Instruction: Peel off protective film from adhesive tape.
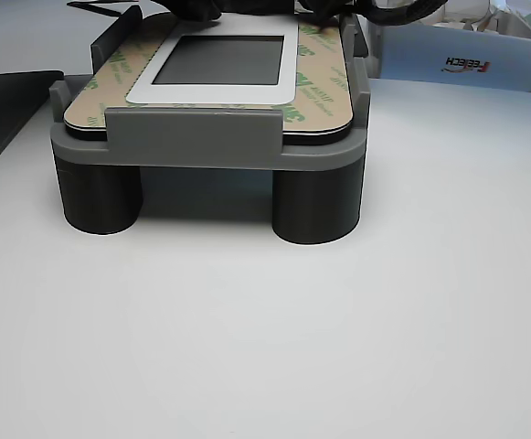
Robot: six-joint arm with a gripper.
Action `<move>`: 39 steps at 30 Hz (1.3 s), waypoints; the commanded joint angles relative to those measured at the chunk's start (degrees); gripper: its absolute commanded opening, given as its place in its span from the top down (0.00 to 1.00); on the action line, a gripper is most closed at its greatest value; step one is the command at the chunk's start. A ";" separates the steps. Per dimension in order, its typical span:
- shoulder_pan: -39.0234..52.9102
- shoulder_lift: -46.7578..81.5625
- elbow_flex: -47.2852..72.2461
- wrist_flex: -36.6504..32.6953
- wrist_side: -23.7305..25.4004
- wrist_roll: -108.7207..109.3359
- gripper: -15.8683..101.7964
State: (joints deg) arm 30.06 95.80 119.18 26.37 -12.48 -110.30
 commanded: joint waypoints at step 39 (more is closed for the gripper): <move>0.18 0.70 -3.25 2.55 -0.44 3.52 0.96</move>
State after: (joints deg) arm 30.59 95.10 117.51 29.18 -12.57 -106.88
